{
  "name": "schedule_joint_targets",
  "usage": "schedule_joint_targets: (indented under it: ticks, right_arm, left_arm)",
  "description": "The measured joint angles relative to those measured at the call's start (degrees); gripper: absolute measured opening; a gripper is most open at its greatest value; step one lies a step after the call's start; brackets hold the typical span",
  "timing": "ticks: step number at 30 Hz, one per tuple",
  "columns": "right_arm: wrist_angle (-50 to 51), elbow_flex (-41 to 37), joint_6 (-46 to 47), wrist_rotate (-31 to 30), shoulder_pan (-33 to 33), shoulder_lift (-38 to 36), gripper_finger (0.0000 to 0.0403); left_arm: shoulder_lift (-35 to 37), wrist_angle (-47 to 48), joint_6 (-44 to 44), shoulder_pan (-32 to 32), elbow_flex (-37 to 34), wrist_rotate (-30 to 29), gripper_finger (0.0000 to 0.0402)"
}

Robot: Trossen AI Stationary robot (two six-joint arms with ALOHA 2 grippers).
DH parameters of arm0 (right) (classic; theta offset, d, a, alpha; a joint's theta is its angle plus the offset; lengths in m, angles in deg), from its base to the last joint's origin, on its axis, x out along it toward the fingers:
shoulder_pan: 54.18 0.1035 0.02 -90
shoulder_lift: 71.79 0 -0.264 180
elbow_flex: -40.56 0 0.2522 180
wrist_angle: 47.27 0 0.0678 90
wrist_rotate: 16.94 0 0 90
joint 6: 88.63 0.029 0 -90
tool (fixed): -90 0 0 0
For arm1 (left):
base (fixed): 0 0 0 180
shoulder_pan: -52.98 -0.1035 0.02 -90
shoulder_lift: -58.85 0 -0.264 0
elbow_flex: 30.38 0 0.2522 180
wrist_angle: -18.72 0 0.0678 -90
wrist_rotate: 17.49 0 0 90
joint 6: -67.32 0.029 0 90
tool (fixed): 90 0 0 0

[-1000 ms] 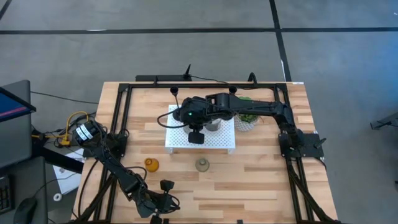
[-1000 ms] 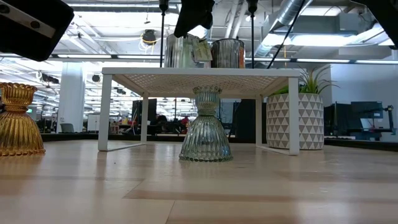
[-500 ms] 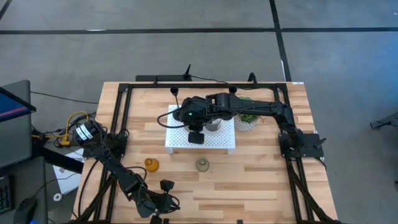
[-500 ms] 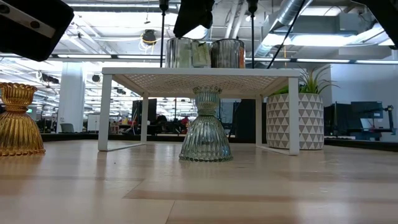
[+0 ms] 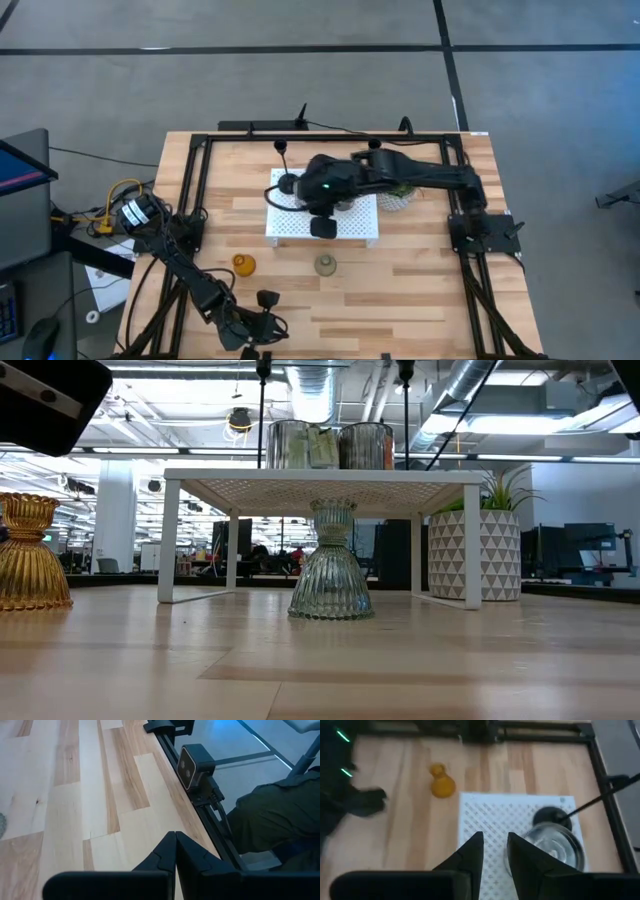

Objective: Pick & Place candle stick holders
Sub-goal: Put the green candle holder on the shelf

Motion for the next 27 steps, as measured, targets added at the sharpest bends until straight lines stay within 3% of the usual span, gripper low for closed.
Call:
schedule_joint_targets:
  ticks: [6,16,21,27]
  right_arm:
    - [5.09,-0.02,4.45,-0.11,5.87,-3.49,0.0069]
    - [11.23,-0.45,10.01,-5.4,18.25,-2.86,0.0029]
    - [12.48,-0.46,12.7,-12.22,23.99,-2.51,0.0004]
    - [13.89,-0.42,16.0,-19.04,29.77,-1.4,0.0002]
  left_arm:
    - [0.0,0.0,-0.06,0.02,0.0,0.04,0.0005]
    - [0.0,-0.04,-1.44,0.33,0.0,0.13,0.0005]
    - [0.0,-0.02,-1.46,0.33,0.0,0.13,0.0005]
    - [0.0,-0.02,-1.46,0.33,0.0,0.15,0.0005]
